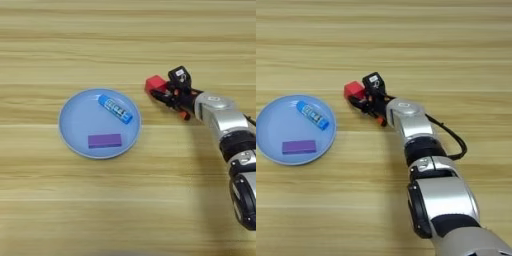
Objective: Move the objects on the table
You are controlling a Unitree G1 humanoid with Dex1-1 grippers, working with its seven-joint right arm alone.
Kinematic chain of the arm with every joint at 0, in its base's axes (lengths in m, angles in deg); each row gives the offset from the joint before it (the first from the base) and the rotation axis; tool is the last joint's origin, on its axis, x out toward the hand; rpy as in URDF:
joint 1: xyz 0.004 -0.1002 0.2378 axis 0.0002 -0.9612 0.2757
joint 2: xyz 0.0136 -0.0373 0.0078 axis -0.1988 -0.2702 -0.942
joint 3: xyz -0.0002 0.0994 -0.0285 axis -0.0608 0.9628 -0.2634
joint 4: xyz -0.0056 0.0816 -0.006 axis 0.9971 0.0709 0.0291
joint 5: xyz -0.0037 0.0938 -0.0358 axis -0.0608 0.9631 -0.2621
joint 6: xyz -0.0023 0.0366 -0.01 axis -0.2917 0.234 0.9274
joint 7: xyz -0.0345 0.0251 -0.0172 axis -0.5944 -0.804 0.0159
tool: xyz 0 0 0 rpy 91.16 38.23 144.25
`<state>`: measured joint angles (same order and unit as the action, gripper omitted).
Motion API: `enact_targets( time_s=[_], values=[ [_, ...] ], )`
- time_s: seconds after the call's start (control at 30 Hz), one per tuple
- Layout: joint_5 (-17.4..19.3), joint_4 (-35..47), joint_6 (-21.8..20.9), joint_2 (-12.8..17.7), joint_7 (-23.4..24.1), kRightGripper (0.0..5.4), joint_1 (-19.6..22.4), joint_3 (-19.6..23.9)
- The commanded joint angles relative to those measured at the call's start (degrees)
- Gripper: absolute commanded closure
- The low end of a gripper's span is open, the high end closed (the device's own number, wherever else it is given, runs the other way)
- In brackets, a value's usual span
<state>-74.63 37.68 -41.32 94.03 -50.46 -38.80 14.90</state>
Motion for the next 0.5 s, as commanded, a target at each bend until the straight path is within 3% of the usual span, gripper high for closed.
enact_targets(
  time_s=[0.03,0.4,0.5],
  values=[
    [-0.1,1.0,-2.8,1.7,1.2,3.16,6.2,0.7],
    [-0.6,-0.8,-3.6,1.7,1.2,3.16,6.5,0.5],
    [-0.7,-0.8,-3.7,1.8,1.3,2.64,6.7,0.6]
  ],
)
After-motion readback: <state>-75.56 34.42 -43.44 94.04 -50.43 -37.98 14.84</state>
